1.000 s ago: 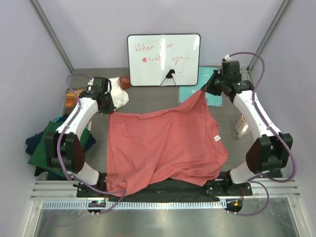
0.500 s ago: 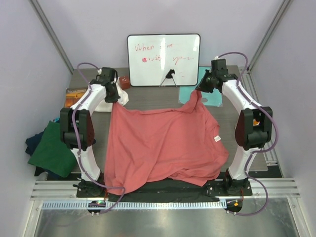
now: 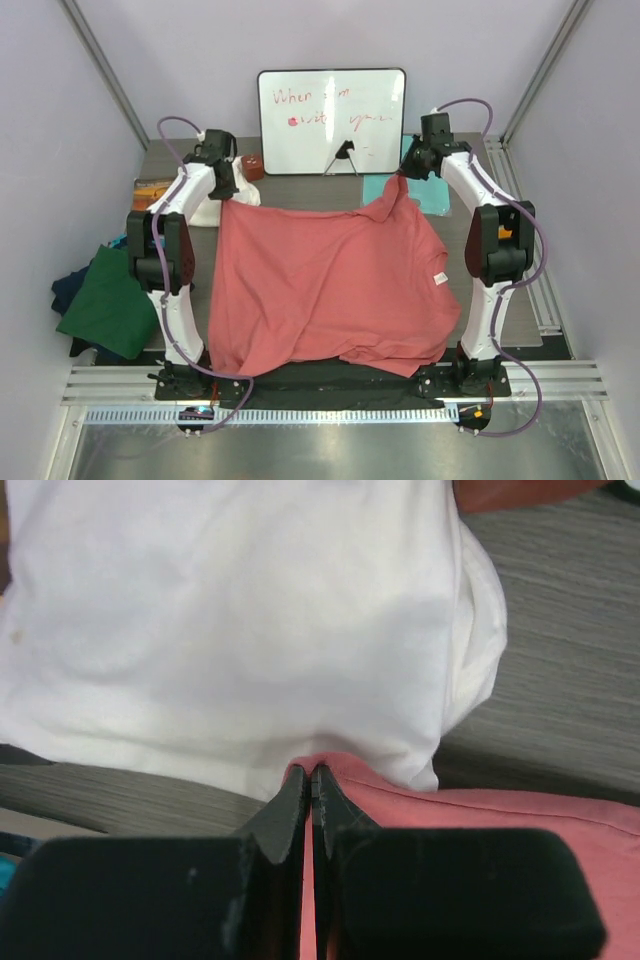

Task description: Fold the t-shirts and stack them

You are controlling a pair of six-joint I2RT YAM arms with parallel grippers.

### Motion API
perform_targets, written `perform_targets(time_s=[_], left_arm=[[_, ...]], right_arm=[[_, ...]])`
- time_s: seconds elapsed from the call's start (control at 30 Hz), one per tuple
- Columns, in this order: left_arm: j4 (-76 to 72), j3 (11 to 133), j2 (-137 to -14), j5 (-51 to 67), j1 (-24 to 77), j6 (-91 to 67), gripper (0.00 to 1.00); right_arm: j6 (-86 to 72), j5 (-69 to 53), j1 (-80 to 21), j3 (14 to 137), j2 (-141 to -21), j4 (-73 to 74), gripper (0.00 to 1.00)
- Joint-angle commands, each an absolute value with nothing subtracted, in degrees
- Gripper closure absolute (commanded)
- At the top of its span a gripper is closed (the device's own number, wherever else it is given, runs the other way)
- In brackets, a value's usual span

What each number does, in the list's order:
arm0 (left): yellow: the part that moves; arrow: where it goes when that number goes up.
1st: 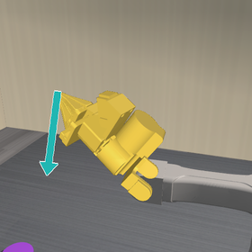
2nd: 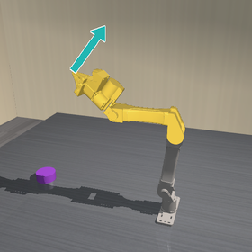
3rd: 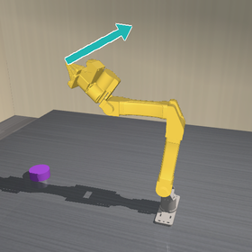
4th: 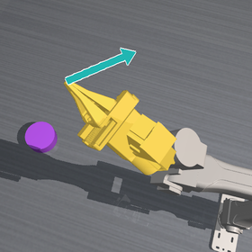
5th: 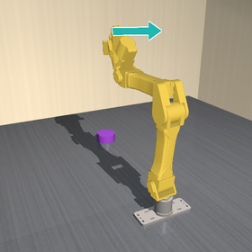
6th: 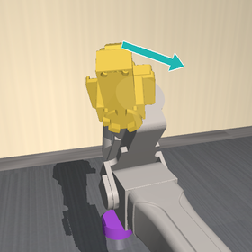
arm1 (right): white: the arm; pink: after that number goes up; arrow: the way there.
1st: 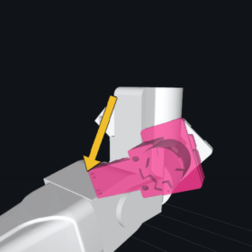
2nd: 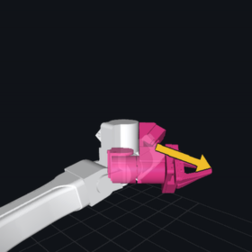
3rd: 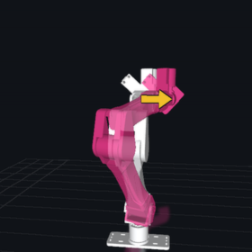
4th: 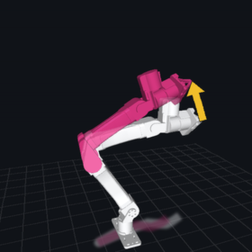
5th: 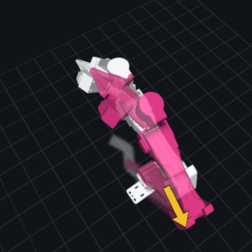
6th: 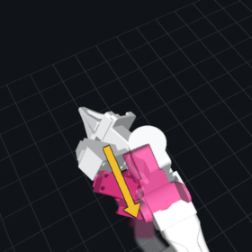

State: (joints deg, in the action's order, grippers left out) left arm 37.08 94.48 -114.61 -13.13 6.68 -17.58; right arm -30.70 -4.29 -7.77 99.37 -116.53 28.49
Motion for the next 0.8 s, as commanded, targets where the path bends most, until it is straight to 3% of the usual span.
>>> perform_targets(time_s=[0.0, 0.27, 0.3, 0.33, 0.4, 0.6, 0.67, 0.7, 0.77], left_arm=[[35.6, 98.5, -116.6, -16.3, 4.7, -15.4, 1.0], [40.2, 105.1, -123.6, -16.9, 3.9, -16.3, 0.99], [41.1, 106.0, -125.0, -17.7, 3.9, -17.2, 0.94], [42.4, 107.0, -125.5, -18.2, 3.9, -17.6, 0.79], [42.9, 107.0, -125.9, -19.1, 3.9, -17.9, 0.66], [42.8, 103.0, -122.2, -22.4, 3.8, -18.8, 0.58], [42.1, 100.9, -117.6, -23.3, 3.7, -19.2, 0.57], [41.8, 98.5, -115.6, -23.9, 3.8, -19.5, 0.55], [40.6, 96.0, -109.6, -26.9, 3.7, -20.0, 0.52]], right_arm=[[-29.5, -1.7, -7.8, 103.9, -117.2, 28.0, 0.99], [-29.7, -3.0, -7.6, 107.9, -121.1, 29.7, 0.99], [-29.6, -3.2, -7.6, 108.0, -121.5, 29.7, 0.99], [-29.6, -3.3, -7.6, 108.3, -121.8, 29.6, 0.99], [-29.7, -3.9, -7.6, 108.5, -122.6, 29.7, 0.99], [-31.5, -6.4, -7.6, 110.2, -125.4, 29.8, 0.99], [-31.6, -6.7, -7.6, 110.9, -126.0, 30.1, 0.84], [-31.5, -5.1, -7.6, 110.8, -125.8, 30.1, 0.64], [-29.8, -1.3, -7.6, 109.6, -122.7, 29.9, 0.6]])
